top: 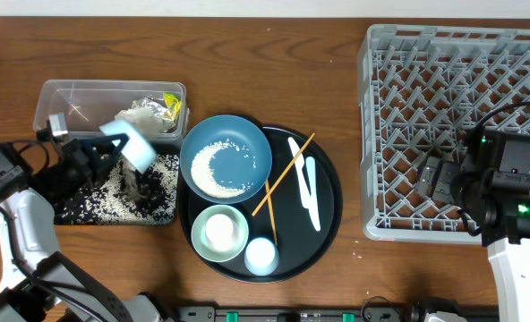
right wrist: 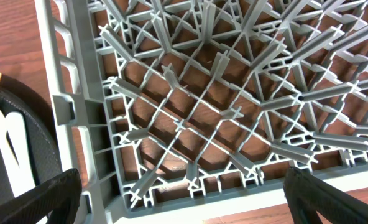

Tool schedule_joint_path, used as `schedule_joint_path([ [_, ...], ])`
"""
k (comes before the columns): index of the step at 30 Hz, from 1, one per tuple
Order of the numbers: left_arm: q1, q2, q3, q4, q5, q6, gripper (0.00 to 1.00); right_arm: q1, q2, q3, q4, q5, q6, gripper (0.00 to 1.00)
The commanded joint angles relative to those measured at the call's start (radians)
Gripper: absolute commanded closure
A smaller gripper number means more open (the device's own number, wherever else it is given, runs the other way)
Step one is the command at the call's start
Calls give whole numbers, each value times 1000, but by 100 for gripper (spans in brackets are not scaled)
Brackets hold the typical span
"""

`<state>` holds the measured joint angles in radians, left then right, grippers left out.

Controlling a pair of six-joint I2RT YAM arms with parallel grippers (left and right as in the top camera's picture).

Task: Sort waste into correct bins and load items into the dishwasher rack
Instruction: 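Tilt the white bowl with the left gripper, pouring rice onto black tray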

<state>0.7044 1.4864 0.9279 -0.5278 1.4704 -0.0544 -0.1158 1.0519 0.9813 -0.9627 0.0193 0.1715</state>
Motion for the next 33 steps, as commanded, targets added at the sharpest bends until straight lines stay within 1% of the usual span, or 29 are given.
schedule_joint_path([
  [1,4,11,2,-7,-20,3,94,-9,2,19,1,10,-16,1],
  [2,4,11,2,-9,-71,-38,94,-9,2,19,0,10,-16,1],
  [3,4,11,2,-10,-80,-69,94,-9,2,19,-2,10,-16,1],
  [4,4,11,2,-6,-12,-42,94,-9,2,19,-4,10,-16,1],
  [5,4,11,2,0,84,18,94,-9,2,19,-7,10,-16,1],
  [6,4,11,2,-5,95,39,94,-9,2,19,-9,10,-16,1],
  [7,4,9,2,-5,82,39,94,-9,2,19,-11,10,-16,1],
  [8,4,10,2,-6,28,24,94,-9,2,19,-13,10,-15,1],
  [9,4,10,2,-9,-43,-23,94,-10,2,19,-12,10,-15,1],
  [10,4,10,1,-10,-67,-61,93,-10,2,19,-10,10,-16,1],
  [11,4,10,0,-6,-14,-56,94,-10,2,19,-6,10,-16,1],
  [12,3,10,0,7,107,11,94,-9,2,19,-7,10,-16,1],
  [14,0,5,2,4,79,23,94,-9,2,19,-13,10,-16,1],
  [15,-1,6,2,2,22,6,94,-9,2,19,-14,10,-16,1],
  [16,0,7,2,2,-43,-34,94,-9,2,19,-13,10,-16,1],
  [17,0,8,1,-2,-70,-74,94,-9,2,19,-10,10,-15,1],
  [18,-1,8,0,3,-12,-58,94,-9,2,19,-10,10,-16,1],
  [19,-3,8,0,16,105,14,94,-9,2,19,-10,10,-16,1],
  [20,-7,3,3,8,96,13,94,-9,2,19,-11,10,-16,1],
  [22,-7,3,3,14,12,-8,94,-9,2,19,-10,10,-16,1],
  [23,-7,4,2,9,-81,-59,93,-9,2,19,-8,10,-15,1],
  [24,-7,4,2,3,-120,-99,94,-9,2,19,-6,10,-16,1],
  [25,-8,5,2,5,-65,-82,94,-9,2,19,-6,10,-16,1],
  [26,-12,5,2,14,74,0,94,-9,2,19,-6,10,-16,1],
  [27,-17,5,5,6,97,24,94,-9,2,19,-7,10,-16,1],
  [28,-21,2,5,13,70,24,94,-9,2,19,-7,10,-16,1],
  [30,-21,2,5,13,-30,-19,94,-9,2,19,-2,10,-16,1],
  [33,-21,2,5,14,-47,-32,94,-9,2,19,-2,10,-15,1],
])
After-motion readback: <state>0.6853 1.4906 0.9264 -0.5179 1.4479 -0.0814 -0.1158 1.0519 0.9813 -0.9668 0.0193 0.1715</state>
